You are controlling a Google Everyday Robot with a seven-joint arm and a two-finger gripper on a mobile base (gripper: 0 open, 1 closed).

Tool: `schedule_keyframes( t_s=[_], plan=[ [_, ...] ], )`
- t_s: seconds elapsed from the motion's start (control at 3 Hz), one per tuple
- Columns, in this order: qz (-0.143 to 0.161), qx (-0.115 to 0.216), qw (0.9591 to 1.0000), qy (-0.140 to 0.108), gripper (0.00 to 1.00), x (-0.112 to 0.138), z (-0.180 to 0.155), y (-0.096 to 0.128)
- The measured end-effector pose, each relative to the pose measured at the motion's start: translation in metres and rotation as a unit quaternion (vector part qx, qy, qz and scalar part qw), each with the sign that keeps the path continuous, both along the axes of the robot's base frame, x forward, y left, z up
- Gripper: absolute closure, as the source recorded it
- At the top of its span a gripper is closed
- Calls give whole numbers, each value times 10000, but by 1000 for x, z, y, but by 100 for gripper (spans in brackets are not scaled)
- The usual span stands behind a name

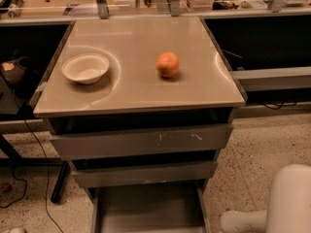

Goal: Open bottom drawer

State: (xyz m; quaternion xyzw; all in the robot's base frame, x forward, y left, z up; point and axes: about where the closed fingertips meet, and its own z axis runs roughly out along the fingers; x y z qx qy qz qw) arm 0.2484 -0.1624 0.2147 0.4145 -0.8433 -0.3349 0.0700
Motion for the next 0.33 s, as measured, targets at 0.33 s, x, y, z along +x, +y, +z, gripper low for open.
schedule_keyframes(
  t_s=[0.33],
  plan=[
    [45, 32, 9999, 136, 0, -20, 6, 1]
  ],
)
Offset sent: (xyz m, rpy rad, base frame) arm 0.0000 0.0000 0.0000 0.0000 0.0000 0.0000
